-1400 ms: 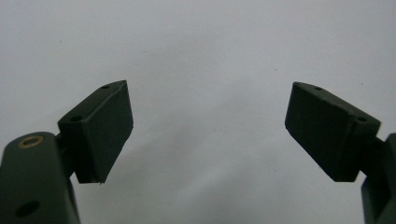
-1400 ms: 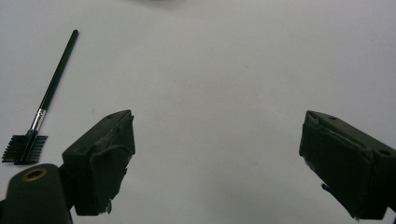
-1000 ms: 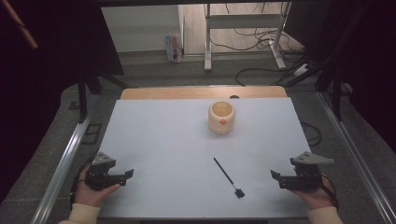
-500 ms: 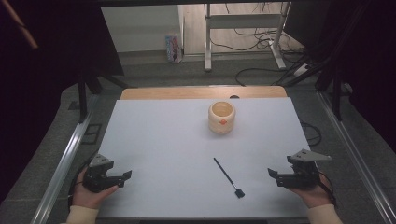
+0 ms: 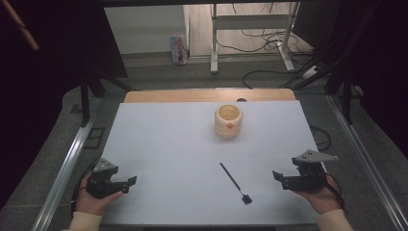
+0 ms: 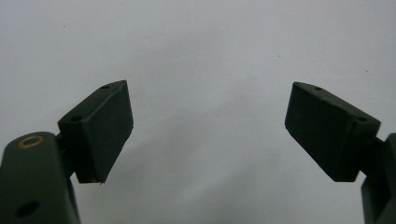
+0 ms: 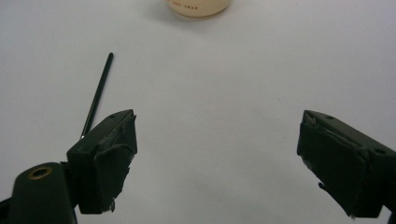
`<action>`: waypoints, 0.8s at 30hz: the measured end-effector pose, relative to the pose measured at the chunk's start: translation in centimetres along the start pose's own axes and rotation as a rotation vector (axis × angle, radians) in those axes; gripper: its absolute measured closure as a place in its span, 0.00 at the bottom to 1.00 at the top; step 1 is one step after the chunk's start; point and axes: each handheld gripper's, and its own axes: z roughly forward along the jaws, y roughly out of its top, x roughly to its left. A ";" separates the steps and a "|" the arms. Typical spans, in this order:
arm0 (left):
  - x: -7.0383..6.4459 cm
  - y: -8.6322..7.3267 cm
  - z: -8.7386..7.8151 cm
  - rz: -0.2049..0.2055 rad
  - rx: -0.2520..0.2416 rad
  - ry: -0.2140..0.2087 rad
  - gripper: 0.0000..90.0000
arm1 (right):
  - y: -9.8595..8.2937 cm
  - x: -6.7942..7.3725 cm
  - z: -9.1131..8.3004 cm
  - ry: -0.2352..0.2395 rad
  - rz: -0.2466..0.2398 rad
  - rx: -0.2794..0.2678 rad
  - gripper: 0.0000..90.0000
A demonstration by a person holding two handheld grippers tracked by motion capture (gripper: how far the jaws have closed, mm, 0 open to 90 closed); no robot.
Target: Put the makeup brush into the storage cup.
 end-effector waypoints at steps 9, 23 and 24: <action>0.1 0.0 0.0 -0.005 -0.003 -0.002 0.18 | 1.3 1.3 0.6 0.022 -0.018 0.028 0.14; 0.1 0.0 0.1 -0.007 0.001 -0.008 0.18 | 2.6 3.0 1.2 0.057 -0.058 0.040 0.14; 0.0 0.0 0.0 -0.007 0.001 -0.008 0.18 | 2.6 3.0 1.2 0.057 -0.058 0.040 0.14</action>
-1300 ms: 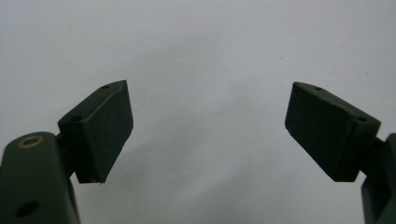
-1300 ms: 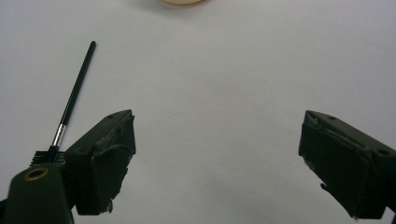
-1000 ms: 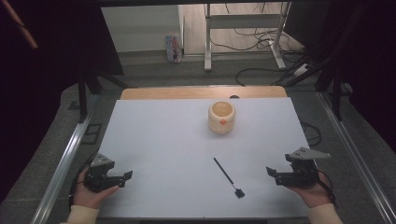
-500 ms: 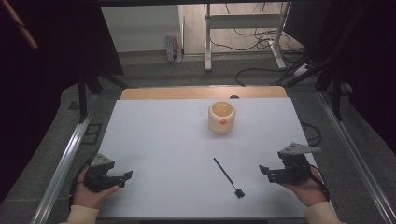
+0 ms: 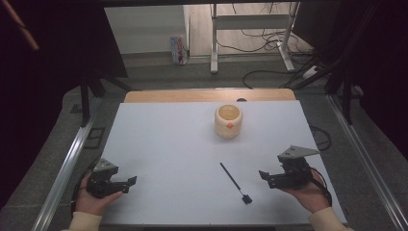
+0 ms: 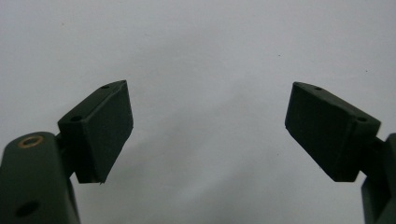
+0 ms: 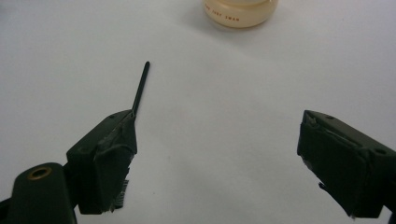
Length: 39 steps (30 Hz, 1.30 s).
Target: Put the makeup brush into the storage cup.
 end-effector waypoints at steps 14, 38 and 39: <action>0.1 0.0 0.0 0.000 0.001 0.001 0.17 | 1.5 2.2 0.5 0.042 -0.047 0.013 0.10; 0.2 -0.1 -0.1 -0.005 0.004 0.009 0.17 | 3.7 5.5 3.3 0.080 -0.087 0.135 0.11; 0.2 -0.1 -0.1 -0.005 0.004 0.010 0.17 | 3.7 5.5 3.4 0.079 -0.088 0.138 0.11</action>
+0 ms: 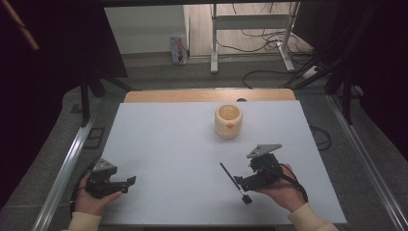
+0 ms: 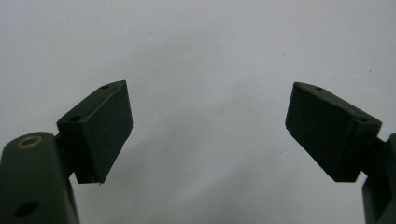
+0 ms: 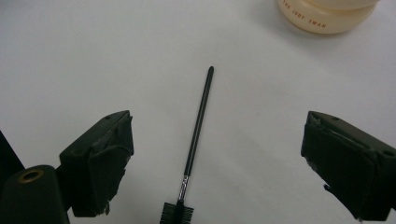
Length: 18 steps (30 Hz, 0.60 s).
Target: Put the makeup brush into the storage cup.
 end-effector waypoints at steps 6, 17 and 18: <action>0.0 0.0 0.0 -0.002 -0.001 0.003 0.17 | -0.1 0.2 0.2 -0.017 0.005 0.007 0.10; -0.2 0.2 0.1 0.016 0.001 -0.007 0.17 | 0.2 1.4 1.7 -0.059 -0.006 0.106 0.14; -0.2 0.2 0.1 0.018 0.001 -0.008 0.17 | 0.2 1.5 2.0 -0.058 -0.006 0.122 0.15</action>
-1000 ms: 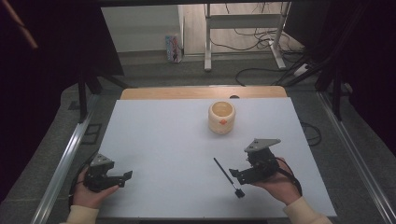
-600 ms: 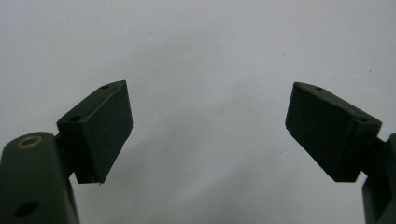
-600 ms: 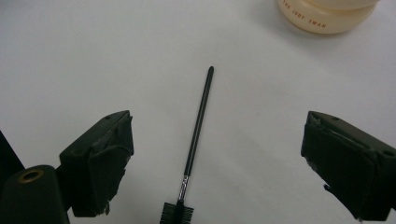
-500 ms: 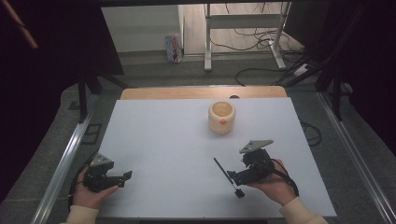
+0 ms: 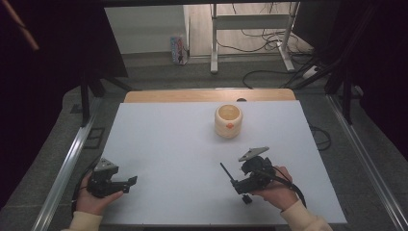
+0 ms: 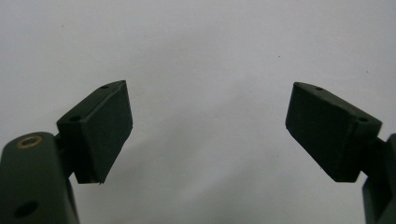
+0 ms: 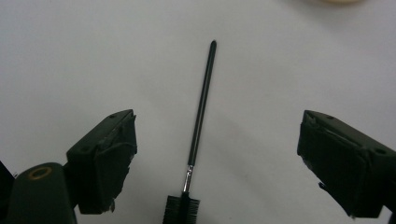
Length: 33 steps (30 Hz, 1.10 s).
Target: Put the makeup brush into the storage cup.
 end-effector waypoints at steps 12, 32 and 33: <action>0.0 -0.1 0.0 0.001 -0.003 -0.015 0.18 | 0.5 0.7 2.2 -0.002 0.034 0.159 0.35; -0.1 -0.1 -0.1 0.005 0.000 -0.006 0.18 | 0.6 0.9 4.9 -0.022 0.029 0.329 0.76; -0.1 -0.1 -0.1 0.004 0.001 -0.006 0.18 | 0.6 0.8 4.9 -0.015 0.028 0.333 0.78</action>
